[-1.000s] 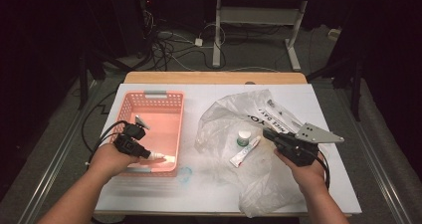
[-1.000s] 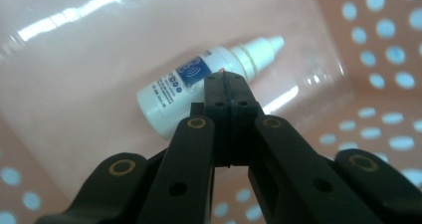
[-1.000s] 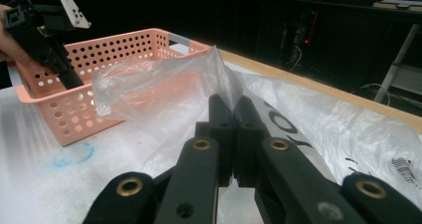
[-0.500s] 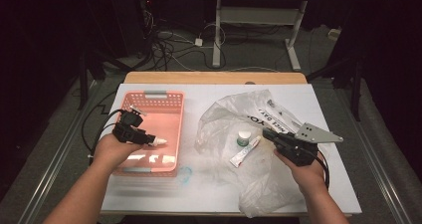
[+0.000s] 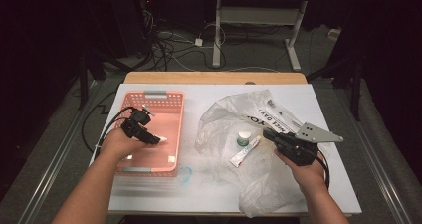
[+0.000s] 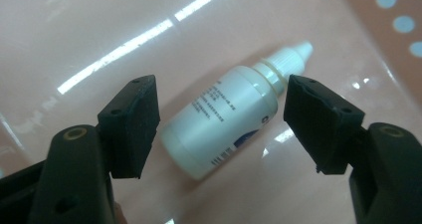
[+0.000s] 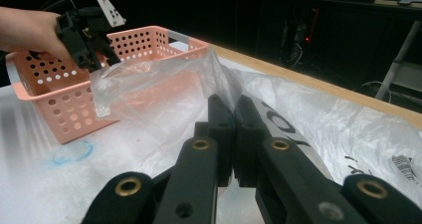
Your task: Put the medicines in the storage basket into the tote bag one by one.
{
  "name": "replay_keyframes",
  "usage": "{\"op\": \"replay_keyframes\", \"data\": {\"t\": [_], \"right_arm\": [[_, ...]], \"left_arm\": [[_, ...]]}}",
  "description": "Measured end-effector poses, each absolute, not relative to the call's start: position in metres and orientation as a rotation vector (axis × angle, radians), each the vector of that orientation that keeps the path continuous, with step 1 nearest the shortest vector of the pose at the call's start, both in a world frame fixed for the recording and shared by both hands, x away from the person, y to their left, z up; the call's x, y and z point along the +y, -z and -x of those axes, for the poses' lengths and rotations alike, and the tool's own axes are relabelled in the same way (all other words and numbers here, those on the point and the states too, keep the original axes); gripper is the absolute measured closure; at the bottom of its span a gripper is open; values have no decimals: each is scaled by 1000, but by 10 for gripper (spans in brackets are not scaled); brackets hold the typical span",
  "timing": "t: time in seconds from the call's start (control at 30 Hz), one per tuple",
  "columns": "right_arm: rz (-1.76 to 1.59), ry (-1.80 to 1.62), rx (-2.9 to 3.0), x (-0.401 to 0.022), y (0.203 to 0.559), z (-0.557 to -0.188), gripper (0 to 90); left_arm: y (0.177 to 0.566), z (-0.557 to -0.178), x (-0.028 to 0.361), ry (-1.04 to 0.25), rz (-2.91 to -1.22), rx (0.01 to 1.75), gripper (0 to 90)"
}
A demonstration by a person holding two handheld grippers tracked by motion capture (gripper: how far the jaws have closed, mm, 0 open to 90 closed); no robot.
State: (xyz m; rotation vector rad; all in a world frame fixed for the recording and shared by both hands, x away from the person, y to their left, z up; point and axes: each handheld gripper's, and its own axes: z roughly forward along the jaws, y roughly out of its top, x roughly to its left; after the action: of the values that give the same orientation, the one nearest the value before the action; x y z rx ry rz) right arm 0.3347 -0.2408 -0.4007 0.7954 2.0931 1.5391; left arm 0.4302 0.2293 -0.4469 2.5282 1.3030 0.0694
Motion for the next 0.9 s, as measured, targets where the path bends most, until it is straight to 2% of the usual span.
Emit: {"op": "replay_keyframes", "data": {"t": [0.17, 0.33, 0.57, 0.9], "right_arm": [[-795, -1541, 2085, -241, 400, -334, 893], [-796, -1545, 2082, -242, 399, -334, 893], [-795, -1542, 2082, -243, 398, -334, 894], [-795, -1545, 2082, -243, 398, -334, 894]], "left_arm": [[457, -431, 225, -54, -2599, 1302, 319], [456, -430, 224, -62, -2596, 1274, 425], [456, -429, 222, -68, -2589, 1237, 523], [455, -428, 219, -70, -2557, 1273, 576]]}}
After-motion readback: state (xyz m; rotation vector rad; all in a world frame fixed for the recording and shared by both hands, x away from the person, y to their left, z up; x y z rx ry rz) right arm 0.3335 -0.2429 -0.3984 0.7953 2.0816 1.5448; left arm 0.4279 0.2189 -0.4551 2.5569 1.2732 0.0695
